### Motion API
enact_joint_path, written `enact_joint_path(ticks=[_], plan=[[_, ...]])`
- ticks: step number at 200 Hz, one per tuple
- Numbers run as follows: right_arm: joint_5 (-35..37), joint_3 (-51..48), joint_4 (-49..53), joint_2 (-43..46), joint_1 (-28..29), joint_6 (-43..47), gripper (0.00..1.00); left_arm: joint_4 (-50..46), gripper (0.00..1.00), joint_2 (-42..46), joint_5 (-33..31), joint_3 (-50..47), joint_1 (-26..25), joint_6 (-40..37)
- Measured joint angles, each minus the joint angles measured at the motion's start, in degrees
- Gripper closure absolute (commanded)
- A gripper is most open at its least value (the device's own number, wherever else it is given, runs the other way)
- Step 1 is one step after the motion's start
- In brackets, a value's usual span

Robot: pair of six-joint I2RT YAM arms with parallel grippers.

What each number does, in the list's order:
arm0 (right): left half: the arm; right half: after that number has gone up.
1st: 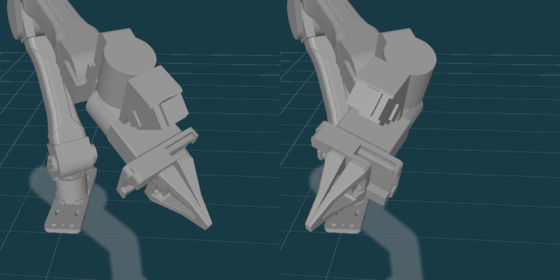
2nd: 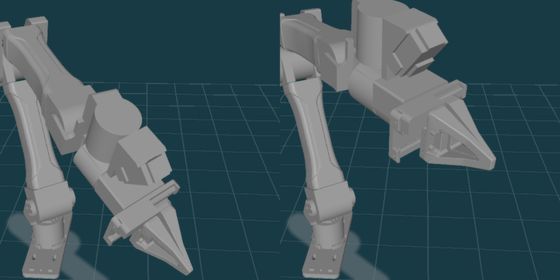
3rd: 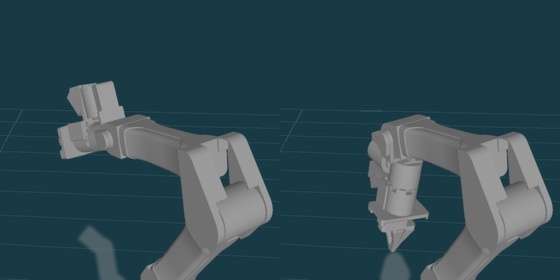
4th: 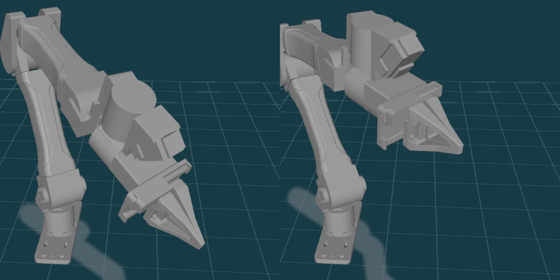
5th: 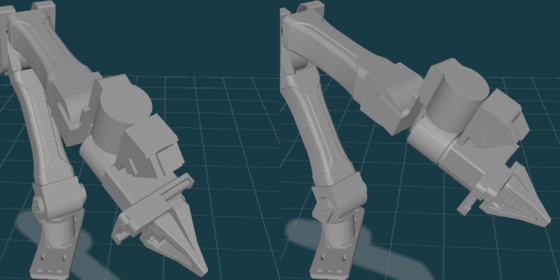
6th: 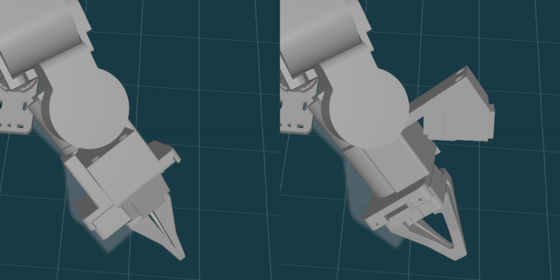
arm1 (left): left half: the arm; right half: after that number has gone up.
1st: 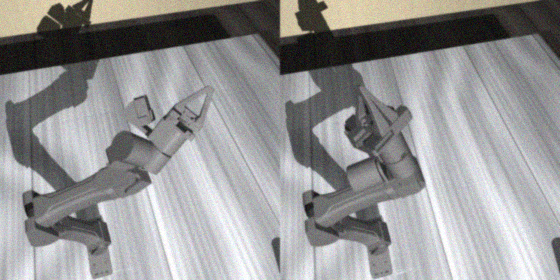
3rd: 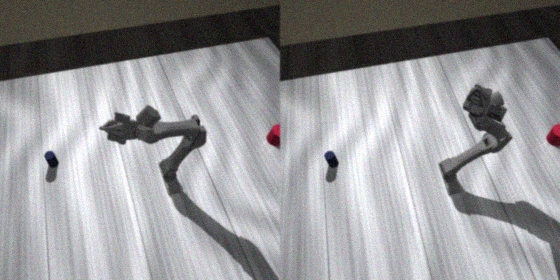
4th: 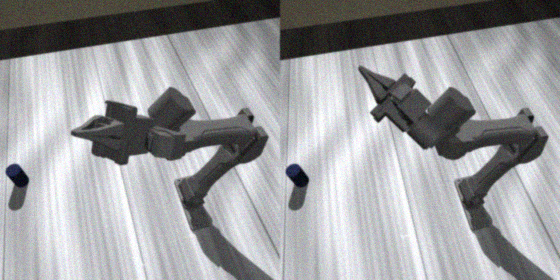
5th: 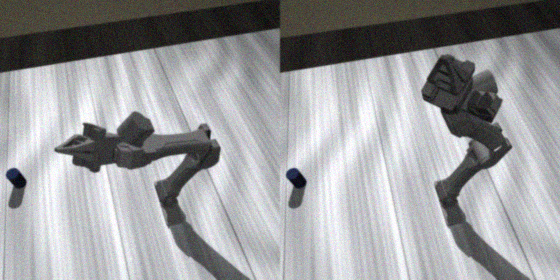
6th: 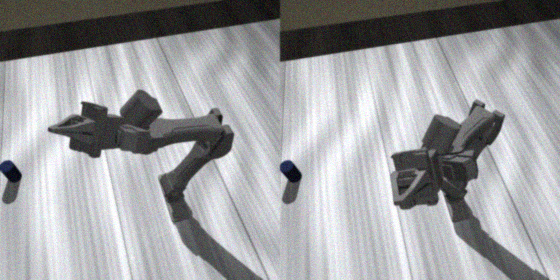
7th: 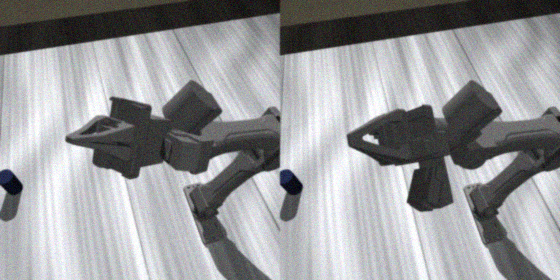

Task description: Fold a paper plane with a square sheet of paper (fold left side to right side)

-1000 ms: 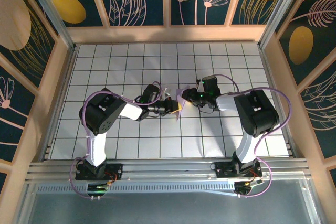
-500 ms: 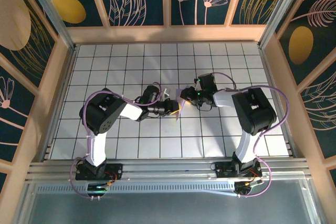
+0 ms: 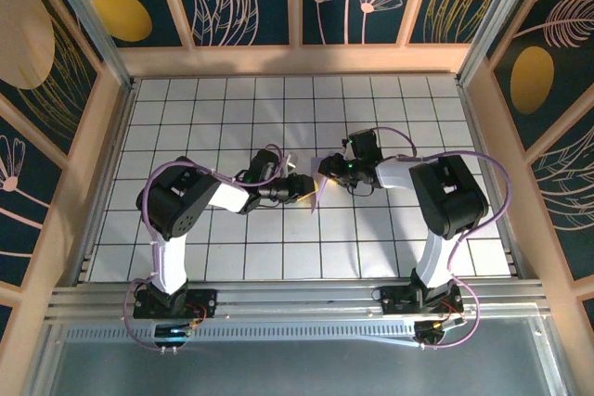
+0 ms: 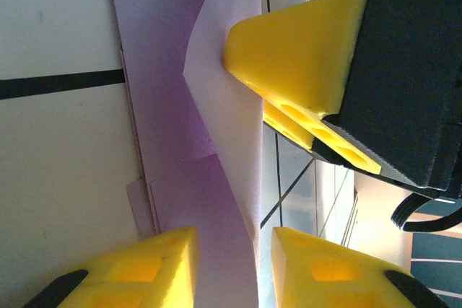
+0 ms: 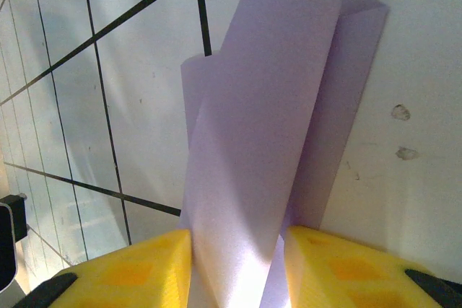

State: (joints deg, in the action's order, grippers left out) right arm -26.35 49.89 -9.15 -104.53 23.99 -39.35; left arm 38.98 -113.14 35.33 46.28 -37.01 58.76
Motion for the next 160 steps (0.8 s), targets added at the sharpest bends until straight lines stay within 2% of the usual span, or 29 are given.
enact_joint_path(ticks=[87, 160], plan=[[0.5, 0.3, 0.6, 0.0, 0.2, 0.1, 0.61, -0.3, 0.92, -1.2, -2.0, 2.1, 0.0, 0.0], [1.1, 0.6, 1.4, 0.0, 0.4, 1.1, 0.61, -3.7, 0.97, -1.8, -3.8, 3.1, 0.0, 0.0]])
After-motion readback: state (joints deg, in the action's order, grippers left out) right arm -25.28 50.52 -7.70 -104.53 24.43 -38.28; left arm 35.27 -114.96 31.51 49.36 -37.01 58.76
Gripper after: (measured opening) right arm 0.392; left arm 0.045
